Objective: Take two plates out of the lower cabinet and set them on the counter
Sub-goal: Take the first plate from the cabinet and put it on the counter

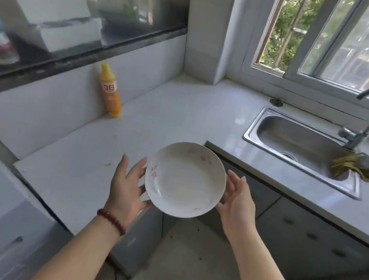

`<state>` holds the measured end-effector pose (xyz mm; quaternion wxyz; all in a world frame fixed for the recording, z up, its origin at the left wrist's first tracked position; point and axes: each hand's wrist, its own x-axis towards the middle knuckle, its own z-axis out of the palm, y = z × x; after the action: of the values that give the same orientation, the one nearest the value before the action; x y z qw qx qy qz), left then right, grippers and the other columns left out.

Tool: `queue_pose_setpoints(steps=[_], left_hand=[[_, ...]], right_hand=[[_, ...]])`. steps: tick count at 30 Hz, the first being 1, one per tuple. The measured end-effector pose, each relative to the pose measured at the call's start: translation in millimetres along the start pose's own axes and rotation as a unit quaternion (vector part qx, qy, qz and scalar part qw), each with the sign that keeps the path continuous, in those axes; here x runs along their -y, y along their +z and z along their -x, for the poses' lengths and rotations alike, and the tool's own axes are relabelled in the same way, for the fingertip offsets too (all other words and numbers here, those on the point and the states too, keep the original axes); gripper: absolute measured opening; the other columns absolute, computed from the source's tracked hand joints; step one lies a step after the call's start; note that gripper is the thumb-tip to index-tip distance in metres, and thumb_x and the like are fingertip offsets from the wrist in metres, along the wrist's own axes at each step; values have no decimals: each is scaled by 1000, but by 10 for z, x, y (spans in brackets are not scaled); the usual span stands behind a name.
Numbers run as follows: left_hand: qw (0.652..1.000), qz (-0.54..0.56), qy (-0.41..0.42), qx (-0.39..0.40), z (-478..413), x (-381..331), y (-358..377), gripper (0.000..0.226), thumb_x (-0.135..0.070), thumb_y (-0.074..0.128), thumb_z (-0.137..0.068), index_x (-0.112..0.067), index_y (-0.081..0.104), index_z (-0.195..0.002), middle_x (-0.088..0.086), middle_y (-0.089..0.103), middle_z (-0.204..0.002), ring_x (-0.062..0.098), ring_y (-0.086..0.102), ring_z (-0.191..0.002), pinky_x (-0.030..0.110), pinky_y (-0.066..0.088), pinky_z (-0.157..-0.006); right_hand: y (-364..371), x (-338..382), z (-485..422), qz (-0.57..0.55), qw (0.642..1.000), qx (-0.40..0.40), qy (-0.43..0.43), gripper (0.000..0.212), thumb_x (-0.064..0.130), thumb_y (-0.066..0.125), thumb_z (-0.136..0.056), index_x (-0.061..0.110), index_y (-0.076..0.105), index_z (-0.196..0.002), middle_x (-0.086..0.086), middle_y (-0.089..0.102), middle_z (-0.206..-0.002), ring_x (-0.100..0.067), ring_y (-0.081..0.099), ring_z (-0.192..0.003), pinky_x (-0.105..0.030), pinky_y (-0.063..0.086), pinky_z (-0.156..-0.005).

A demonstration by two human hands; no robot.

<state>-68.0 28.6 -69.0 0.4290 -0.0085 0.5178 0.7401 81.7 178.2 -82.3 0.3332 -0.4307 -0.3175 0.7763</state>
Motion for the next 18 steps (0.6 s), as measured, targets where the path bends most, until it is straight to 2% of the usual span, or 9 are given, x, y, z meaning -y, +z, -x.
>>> queue_pose_setpoints(steps=[3, 5, 8, 10, 11, 15, 18], left_hand=[[999, 5, 20, -24, -269, -228, -189, 71, -71, 29, -81, -28, 46, -135, -4, 50, -135, 30, 47, -122, 56, 43, -91], [998, 14, 30, -44, -418, -381, -313, 69, -71, 29, -82, -28, 46, -135, -4, 50, -135, 29, 47, -121, 55, 44, -90], [996, 25, 41, -73, -590, -600, -517, 68, -69, 28, -84, -29, 45, -135, -4, 49, -136, 28, 48, -121, 56, 43, -92], [994, 31, 46, -91, -669, -731, -668, 68, -69, 28, -84, -29, 44, -137, -4, 47, -137, 28, 47, -122, 58, 41, -95], [993, 36, 49, -102, -699, -787, -745, 67, -69, 28, -84, -30, 44, -137, -5, 47, -137, 28, 47, -122, 57, 41, -94], [984, 70, 56, -151, -780, -955, -1024, 65, -68, 30, -84, -31, 45, -135, -6, 48, -134, 27, 47, -122, 51, 44, -86], [975, 99, 62, -188, -837, -1025, -1211, 64, -68, 32, -83, -32, 47, -133, -7, 48, -131, 26, 47, -121, 50, 43, -85]], right_hand=[[418, -62, -311, 40, 999, 26, 13, 41, 41, 36, -98, 19, 57, -126, 5, 65, -120, -13, 61, -108, -43, 50, -89], [696, -115, -493, 61, 997, 38, 23, 42, 42, 36, -98, 20, 55, -128, 5, 63, -123, -15, 60, -111, -43, 51, -88], [1091, -237, -705, 81, 994, 57, 39, 37, 42, 37, -97, 23, 59, -120, 6, 63, -124, -16, 60, -112, -43, 50, -90], [1332, -338, -796, 102, 991, 72, 47, 35, 43, 38, -97, 25, 59, -118, 8, 62, -124, -17, 58, -114, -41, 50, -87], [1445, -389, -837, 114, 989, 80, 53, 37, 43, 37, -97, 25, 57, -122, 8, 61, -126, -18, 57, -116, -42, 50, -87], [1871, -594, -1007, 163, 976, 119, 84, 47, 43, 32, -99, 20, 47, -136, 3, 52, -138, -23, 49, -126, -51, 42, -101], [2152, -742, -1144, 193, 964, 153, 102, 47, 42, 31, -99, 20, 45, -138, 2, 49, -140, -23, 48, -126, -50, 42, -100]])
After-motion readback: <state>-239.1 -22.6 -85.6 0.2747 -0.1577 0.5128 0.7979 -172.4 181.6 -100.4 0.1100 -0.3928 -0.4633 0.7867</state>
